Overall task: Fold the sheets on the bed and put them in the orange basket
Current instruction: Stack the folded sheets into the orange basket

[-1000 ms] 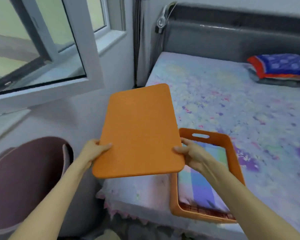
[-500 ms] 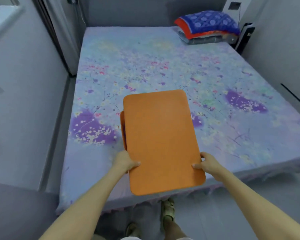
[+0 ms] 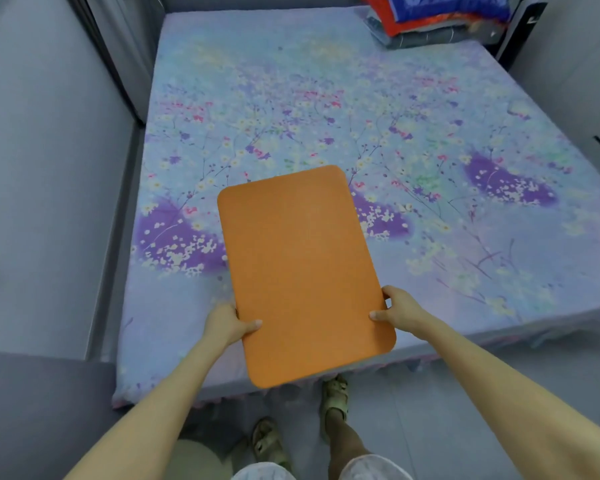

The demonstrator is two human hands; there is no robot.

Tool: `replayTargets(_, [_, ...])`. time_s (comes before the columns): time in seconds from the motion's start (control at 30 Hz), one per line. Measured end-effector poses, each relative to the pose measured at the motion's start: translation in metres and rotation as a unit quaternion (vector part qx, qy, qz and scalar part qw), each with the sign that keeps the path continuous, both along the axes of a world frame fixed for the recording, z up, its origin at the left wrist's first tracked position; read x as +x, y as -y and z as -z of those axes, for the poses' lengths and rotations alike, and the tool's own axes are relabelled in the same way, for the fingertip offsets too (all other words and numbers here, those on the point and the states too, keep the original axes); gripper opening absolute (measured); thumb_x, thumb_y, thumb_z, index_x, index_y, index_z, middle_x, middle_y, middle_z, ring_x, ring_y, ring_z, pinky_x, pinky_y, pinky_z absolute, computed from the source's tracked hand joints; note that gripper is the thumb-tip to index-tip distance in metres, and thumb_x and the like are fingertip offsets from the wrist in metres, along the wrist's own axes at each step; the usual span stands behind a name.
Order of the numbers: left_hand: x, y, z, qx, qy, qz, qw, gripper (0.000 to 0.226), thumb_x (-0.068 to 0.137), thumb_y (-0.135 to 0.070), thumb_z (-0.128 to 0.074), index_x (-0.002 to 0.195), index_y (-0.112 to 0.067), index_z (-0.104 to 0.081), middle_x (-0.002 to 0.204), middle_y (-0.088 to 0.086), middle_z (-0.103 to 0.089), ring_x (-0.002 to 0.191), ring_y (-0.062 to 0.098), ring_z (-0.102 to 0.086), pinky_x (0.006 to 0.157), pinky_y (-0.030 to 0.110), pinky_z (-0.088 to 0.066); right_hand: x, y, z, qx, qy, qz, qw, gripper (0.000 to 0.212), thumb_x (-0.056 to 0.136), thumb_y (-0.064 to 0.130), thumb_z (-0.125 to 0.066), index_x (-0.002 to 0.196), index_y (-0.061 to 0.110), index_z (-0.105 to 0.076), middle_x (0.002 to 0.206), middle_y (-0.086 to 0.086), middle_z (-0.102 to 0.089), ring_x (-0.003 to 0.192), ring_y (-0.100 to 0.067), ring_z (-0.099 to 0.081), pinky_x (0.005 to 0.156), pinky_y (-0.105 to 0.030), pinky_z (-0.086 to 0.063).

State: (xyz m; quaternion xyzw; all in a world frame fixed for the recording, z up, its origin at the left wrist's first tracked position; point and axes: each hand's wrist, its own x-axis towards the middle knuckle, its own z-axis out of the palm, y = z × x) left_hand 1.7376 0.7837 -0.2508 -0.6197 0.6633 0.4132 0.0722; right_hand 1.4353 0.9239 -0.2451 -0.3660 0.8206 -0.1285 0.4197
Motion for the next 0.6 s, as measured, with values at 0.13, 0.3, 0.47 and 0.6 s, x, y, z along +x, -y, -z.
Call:
replayTargets(0.13, [-0.006, 0.003, 0.000, 0.000, -0.014, -0.013, 1.000, 0.034, 0.074, -0.031, -0.078, 0.076, -0.003, -0.059, 0.094, 0.021, -0.068, 0.088, 0.033, -0.065, 0.079, 0.042, -0.053, -0.006, 0.004, 0.001, 0.012, -0.011, -0.021, 1.000, 0.041, 0.085, 0.022, -0.068, 0.119, 0.005, -0.052, 0.121, -0.009, -0.056, 0.105, -0.025, -0.055, 0.089, -0.038, -0.047])
replayTargets(0.3, [-0.012, 0.002, -0.004, -0.018, -0.031, -0.012, 0.999, 0.036, 0.076, -0.023, -0.078, 0.063, -0.019, -0.044, 0.081, 0.011, -0.060, 0.076, 0.026, -0.059, 0.069, 0.034, -0.050, -0.005, -0.004, 0.005, -0.021, -0.014, -0.002, 1.000, 0.047, 0.085, 0.020, -0.068, 0.126, 0.006, -0.049, 0.126, -0.008, -0.055, 0.110, -0.025, -0.054, 0.094, -0.038, -0.045])
replayTargets(0.47, [-0.013, 0.005, 0.000, -0.009, -0.015, -0.016, 1.000, 0.040, 0.076, -0.027, -0.077, 0.064, -0.017, -0.041, 0.076, 0.005, -0.055, 0.075, 0.023, -0.056, 0.066, 0.032, -0.046, -0.009, -0.002, 0.010, -0.015, -0.019, -0.002, 1.000, 0.048, 0.083, 0.023, -0.070, 0.123, 0.007, -0.050, 0.124, -0.007, -0.055, 0.109, -0.024, -0.054, 0.090, -0.036, -0.045])
replayTargets(0.6, [-0.013, 0.005, 0.003, -0.013, 0.006, -0.001, 1.000, 0.042, 0.076, -0.031, -0.077, 0.065, -0.018, -0.039, 0.075, 0.005, -0.055, 0.077, 0.025, -0.058, 0.068, 0.034, -0.049, -0.008, -0.001, 0.015, -0.009, -0.036, -0.011, 0.999, 0.044, 0.083, 0.024, -0.069, 0.119, 0.007, -0.049, 0.117, -0.007, -0.056, 0.105, -0.024, -0.054, 0.086, -0.035, -0.045])
